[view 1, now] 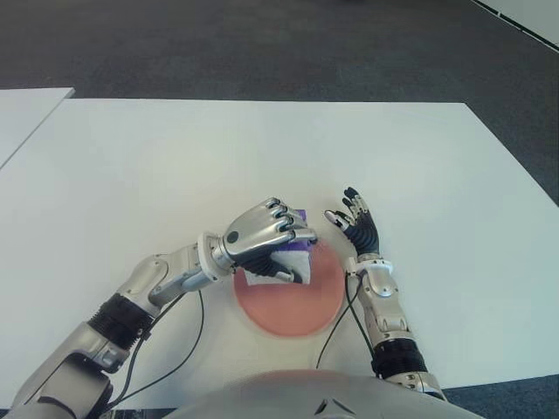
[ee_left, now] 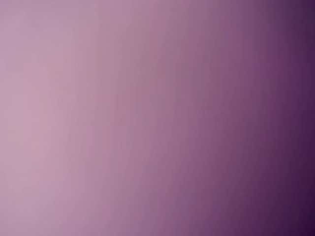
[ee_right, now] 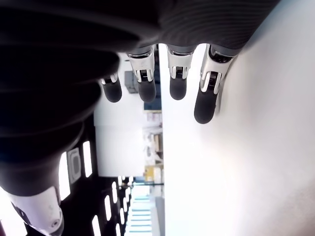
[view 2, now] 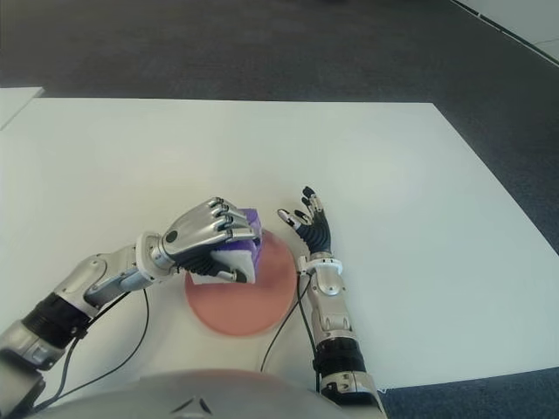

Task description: Put the tissue paper into the plate.

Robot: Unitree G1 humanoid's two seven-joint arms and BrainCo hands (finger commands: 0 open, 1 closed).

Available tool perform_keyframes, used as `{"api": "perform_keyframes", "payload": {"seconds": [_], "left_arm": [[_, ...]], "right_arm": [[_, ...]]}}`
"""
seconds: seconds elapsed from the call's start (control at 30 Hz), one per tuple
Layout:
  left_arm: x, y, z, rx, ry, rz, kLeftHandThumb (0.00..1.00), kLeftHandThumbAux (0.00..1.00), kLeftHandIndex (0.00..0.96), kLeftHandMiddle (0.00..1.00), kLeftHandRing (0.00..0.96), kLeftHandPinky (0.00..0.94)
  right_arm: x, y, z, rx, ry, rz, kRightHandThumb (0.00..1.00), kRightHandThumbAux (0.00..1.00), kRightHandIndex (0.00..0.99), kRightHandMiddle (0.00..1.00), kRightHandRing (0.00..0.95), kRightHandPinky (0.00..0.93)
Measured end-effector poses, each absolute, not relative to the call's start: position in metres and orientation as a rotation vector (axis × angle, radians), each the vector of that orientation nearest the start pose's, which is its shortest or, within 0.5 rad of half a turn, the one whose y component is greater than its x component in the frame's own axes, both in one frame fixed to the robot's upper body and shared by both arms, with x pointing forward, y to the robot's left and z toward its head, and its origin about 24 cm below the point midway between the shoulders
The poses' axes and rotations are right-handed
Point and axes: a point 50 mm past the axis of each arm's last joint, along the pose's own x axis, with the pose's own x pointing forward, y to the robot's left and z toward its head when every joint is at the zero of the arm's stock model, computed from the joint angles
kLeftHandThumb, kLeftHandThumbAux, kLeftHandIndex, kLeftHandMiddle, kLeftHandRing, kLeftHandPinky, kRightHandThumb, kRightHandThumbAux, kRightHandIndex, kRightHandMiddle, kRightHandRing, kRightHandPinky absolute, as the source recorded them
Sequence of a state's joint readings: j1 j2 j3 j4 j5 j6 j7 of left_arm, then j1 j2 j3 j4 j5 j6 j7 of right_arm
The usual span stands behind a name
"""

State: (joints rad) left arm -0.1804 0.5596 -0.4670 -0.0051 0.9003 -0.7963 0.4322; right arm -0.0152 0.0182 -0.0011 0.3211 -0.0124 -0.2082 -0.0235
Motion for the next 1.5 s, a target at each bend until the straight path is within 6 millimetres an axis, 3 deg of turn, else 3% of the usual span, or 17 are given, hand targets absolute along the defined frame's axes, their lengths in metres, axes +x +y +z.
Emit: {"api": "perform_keyframes", "payload": {"seconds": [0.4,0.93,1.27,1.33,1.37,1.4,1.43,1.5], "left_arm": [[0.197,0.097,0.078,0.992,-1.110,-0.665,0.718,0.700,0.443,0.824,0.829,0.850],[0.196,0.096,0.066,0.996,-1.116,-0.697,0.719,0.699,0.443,0.829,0.840,0.842],[0.196,0.100,0.074,0.884,-1.113,-0.690,0.714,0.702,0.439,0.719,0.704,0.676],[0.196,0.100,0.078,0.844,-1.124,-0.680,0.708,0.704,0.437,0.689,0.663,0.624],[0.196,0.100,0.079,0.828,-1.131,-0.675,0.700,0.706,0.431,0.626,0.588,0.551],[0.196,0.100,0.080,0.813,-1.135,-0.669,0.544,0.680,0.368,0.514,0.479,0.443],[0.197,0.100,0.080,0.798,-1.132,-0.662,0.485,0.671,0.345,0.474,0.440,0.404],[0.199,0.101,0.078,0.780,-1.114,-0.648,0.318,0.626,0.245,0.299,0.264,0.245]], "right_arm": [[0.247,-0.145,-0.010,-0.008,0.108,-0.017,0.000,0.697,0.007,0.017,0.000,0.000],[0.251,-0.142,-0.010,-0.009,0.108,-0.007,0.000,0.697,0.004,0.018,0.000,0.000],[0.255,-0.141,-0.011,-0.007,0.105,-0.007,0.000,0.700,0.011,0.022,0.000,0.000],[0.255,-0.141,-0.012,-0.009,0.105,-0.011,0.000,0.703,0.012,0.023,0.000,0.000],[0.255,-0.141,-0.011,-0.010,0.104,-0.014,0.001,0.706,0.012,0.024,0.000,0.000],[0.254,-0.142,-0.011,-0.010,0.104,-0.016,0.006,0.710,0.013,0.026,0.000,0.003],[0.253,-0.141,-0.011,-0.008,0.103,-0.017,0.007,0.712,0.013,0.027,0.000,0.004],[0.252,-0.141,-0.011,-0.004,0.101,-0.016,0.017,0.719,0.018,0.032,0.003,0.013]]}}
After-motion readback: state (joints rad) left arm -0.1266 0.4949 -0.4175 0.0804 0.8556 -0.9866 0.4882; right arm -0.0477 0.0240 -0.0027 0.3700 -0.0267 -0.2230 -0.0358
